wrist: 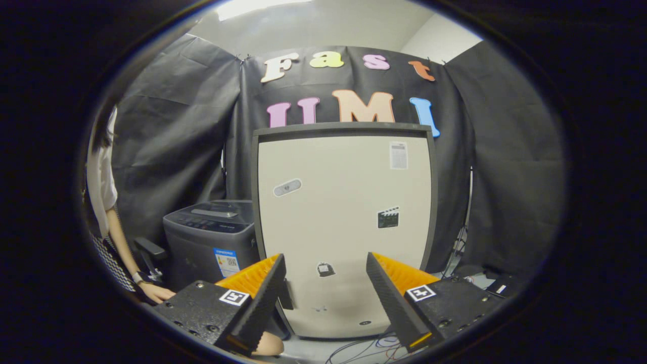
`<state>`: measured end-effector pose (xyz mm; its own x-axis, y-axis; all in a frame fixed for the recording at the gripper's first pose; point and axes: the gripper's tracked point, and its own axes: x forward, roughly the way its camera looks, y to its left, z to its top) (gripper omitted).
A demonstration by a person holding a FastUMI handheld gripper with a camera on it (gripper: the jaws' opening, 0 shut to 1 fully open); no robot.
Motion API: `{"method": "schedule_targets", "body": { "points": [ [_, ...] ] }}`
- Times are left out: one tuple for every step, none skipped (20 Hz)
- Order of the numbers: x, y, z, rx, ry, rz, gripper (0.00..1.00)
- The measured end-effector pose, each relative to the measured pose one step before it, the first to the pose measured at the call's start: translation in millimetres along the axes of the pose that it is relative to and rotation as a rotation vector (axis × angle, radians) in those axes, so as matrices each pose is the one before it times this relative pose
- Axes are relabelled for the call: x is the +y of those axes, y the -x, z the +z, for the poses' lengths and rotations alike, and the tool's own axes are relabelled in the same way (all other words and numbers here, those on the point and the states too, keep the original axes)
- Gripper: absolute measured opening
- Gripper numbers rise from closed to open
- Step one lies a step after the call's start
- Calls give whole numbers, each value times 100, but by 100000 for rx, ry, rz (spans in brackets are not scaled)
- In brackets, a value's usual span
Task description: Put the clothes into the washing machine and then close the washing machine lid.
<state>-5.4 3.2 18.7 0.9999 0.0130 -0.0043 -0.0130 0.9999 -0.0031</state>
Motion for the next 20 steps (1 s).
{"method": "schedule_targets", "body": {
  "points": [
    [-40,-48,-52,-22,-105,-5,97],
    [2,-87,24,10,28,1,97],
    [60,55,-122,94,43,36,97],
    [-24,-16,60,-153,-27,-10,97],
    [-5,-49,-35,112,-97,6,97],
    [-77,-41,-153,562,-221,2,97],
    [76,83,-5,80,-419,-20,97],
    [92,9,155,-403,128,17,98],
    [-52,47,-65,-417,48,-10,97],
    [-71,-30,-47,17,-249,-34,97],
    [112,-77,69,-228,109,39,97],
    [-20,-107,23,148,-83,-10,97],
    [21,59,-66,-125,67,1,97],
    [-20,-18,33,64,-63,-17,97],
    [26,63,-95,-104,48,-1,97],
    [-12,-39,38,7,-38,-12,97],
    [31,-18,-88,30,36,5,97],
    [-16,41,37,-67,-34,-12,97],
    [7,-34,-4,-47,-3,-6,97],
    [-7,-75,6,55,-1,9,97]
  ]
}}
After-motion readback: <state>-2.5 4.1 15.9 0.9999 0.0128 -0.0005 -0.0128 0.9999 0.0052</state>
